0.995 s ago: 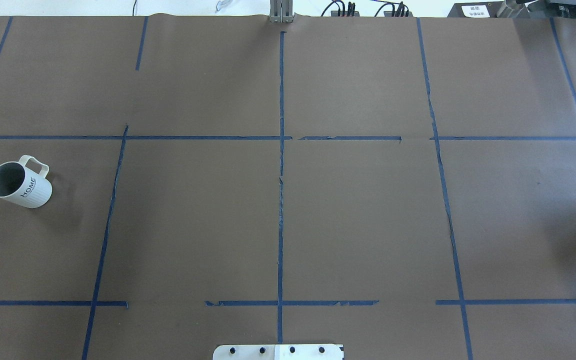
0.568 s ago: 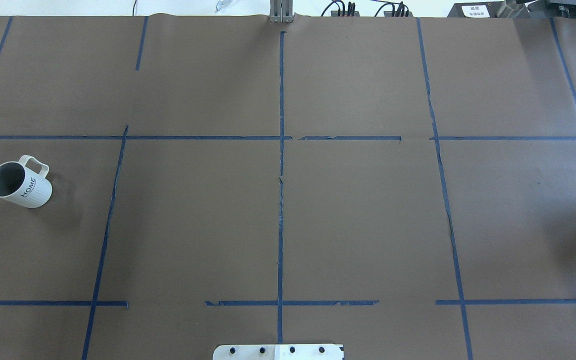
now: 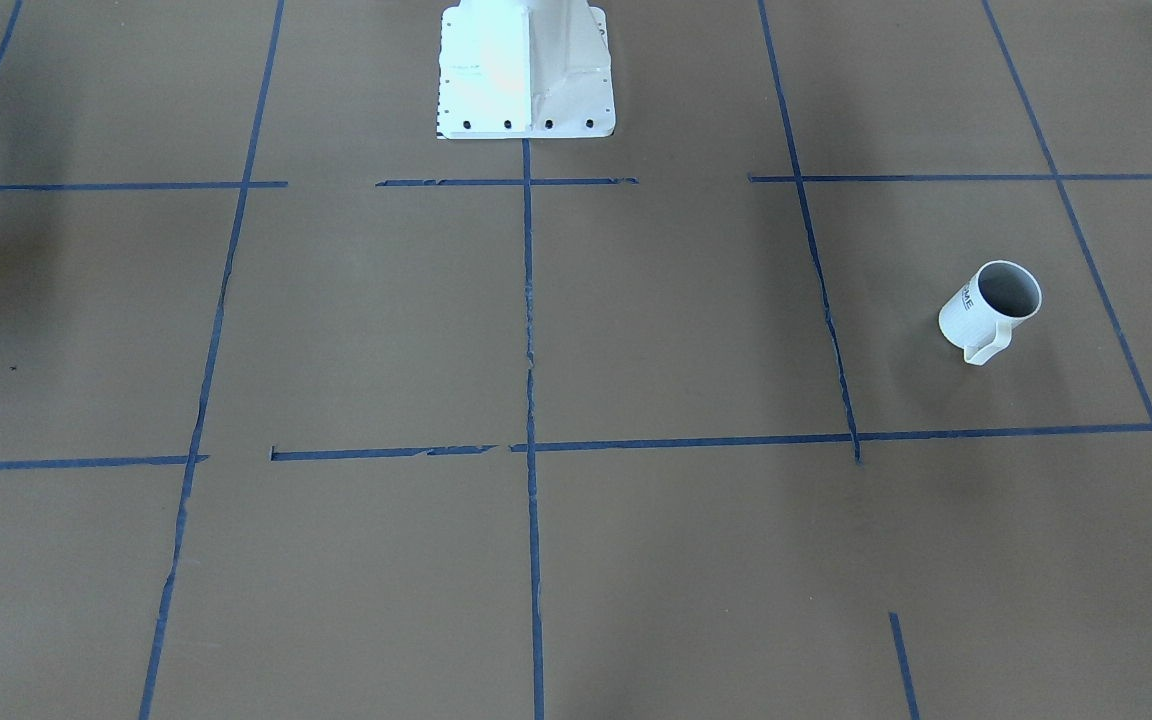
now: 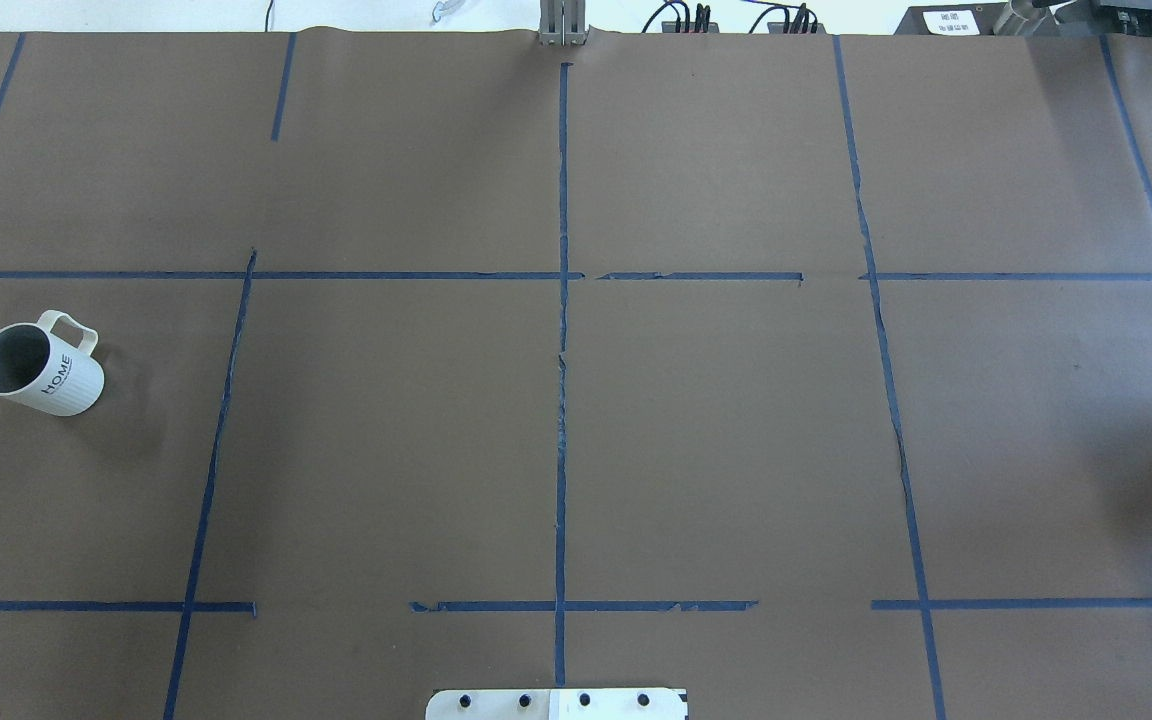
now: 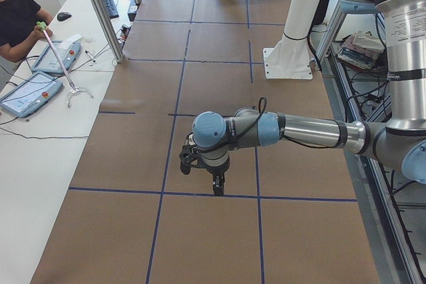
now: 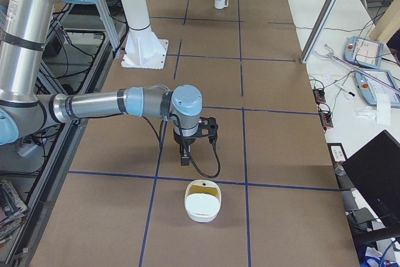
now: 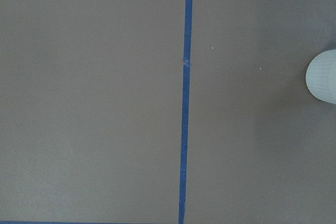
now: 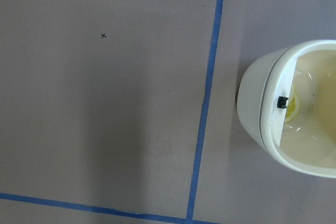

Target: Left arm hands cup to right arm to dump lemon

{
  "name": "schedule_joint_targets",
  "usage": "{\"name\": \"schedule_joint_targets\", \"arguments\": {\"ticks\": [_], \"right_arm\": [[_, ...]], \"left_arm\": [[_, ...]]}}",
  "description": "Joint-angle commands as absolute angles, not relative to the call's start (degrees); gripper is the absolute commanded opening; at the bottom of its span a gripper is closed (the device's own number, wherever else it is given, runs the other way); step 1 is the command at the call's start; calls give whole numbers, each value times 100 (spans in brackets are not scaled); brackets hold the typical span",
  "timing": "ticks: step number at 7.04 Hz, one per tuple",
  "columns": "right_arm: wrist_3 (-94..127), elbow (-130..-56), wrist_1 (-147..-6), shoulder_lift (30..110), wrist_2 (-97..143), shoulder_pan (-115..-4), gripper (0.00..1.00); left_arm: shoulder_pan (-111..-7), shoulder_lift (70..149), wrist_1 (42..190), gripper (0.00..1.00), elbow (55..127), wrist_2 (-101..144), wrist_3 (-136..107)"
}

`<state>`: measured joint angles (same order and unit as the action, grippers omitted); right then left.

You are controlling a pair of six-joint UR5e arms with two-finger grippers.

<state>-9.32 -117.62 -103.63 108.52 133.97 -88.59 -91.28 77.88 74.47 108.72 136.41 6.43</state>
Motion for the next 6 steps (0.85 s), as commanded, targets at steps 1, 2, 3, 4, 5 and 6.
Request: {"name": "schedule_joint_targets", "arguments": {"ticks": [1, 2, 3, 4, 5, 6], "right_arm": [[-923, -11795, -10362, 10846, 13403, -8859, 100], [-923, -11795, -10362, 10846, 13403, -8859, 100], [-923, -11838, -10371, 10837, 13403, -8859, 100], [-923, -11882, -10362, 10837, 13403, -8859, 100], [-923, -11909, -10371, 10837, 13403, -8859, 100], [-923, -11927, -10362, 10837, 13403, -8859, 100]], "left_arm": [[-9132, 7813, 7436, 100, 10942, 13641, 659], [-9132, 7805, 7418, 100, 10977, 13641, 668], [-9132, 7813, 7418, 100, 11012, 13641, 668], [-9132, 7805, 7418, 100, 11004, 13641, 668], [-9132, 7805, 7418, 100, 11004, 13641, 668], [-9132, 7813, 7427, 100, 11013, 13641, 668]]}}
